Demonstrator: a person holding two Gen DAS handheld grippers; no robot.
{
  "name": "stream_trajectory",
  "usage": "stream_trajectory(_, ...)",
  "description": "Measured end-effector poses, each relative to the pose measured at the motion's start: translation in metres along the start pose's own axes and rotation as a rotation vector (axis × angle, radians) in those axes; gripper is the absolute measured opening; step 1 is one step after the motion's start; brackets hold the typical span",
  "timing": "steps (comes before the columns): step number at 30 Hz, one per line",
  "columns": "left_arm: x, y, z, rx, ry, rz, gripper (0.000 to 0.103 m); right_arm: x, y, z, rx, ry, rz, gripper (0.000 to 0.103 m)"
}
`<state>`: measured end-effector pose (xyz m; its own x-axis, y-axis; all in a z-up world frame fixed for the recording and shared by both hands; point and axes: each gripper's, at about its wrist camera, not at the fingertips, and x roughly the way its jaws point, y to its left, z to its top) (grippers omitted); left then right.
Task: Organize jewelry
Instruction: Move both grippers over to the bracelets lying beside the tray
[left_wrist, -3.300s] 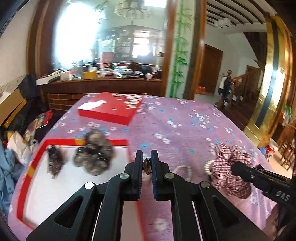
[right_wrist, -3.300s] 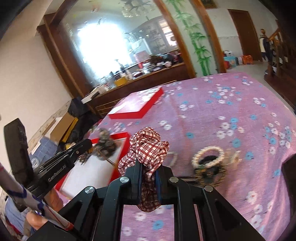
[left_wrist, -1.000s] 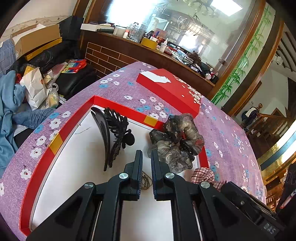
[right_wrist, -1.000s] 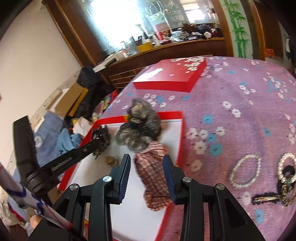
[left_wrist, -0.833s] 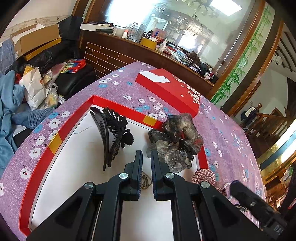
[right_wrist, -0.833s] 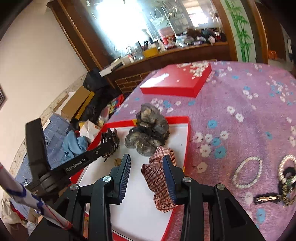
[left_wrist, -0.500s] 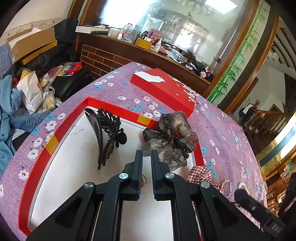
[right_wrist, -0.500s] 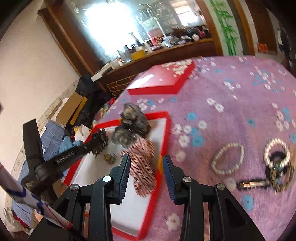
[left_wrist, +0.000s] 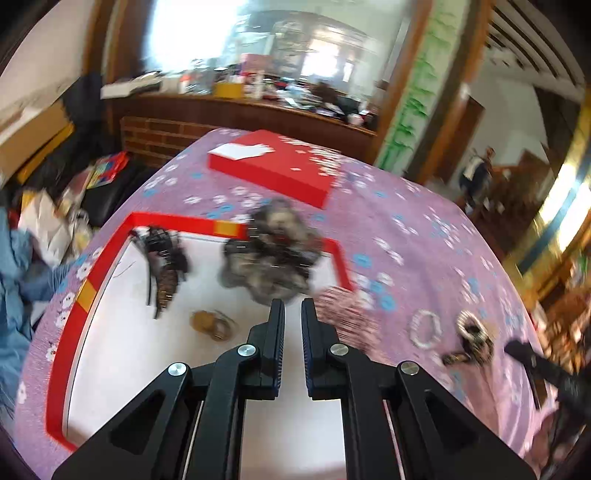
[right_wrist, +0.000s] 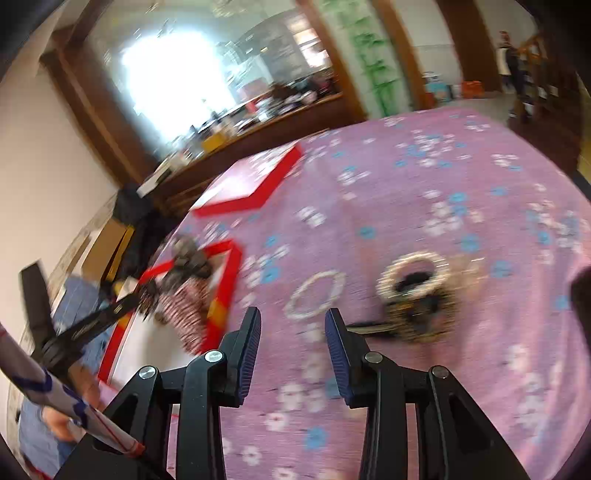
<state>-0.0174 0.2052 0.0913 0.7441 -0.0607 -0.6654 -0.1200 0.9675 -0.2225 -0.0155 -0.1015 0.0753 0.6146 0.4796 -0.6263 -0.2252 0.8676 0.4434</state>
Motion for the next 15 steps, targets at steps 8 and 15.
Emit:
stream_trajectory(8,-0.006,-0.082,-0.015,0.145,0.065,-0.109,0.031,-0.017,-0.077,0.008,0.218,-0.062,-0.107,0.039)
stream_trajectory(15,0.044,-0.142,-0.010,0.232,0.227,-0.150,0.030,-0.005,-0.129,-0.001,0.313,-0.078,-0.183,0.040)
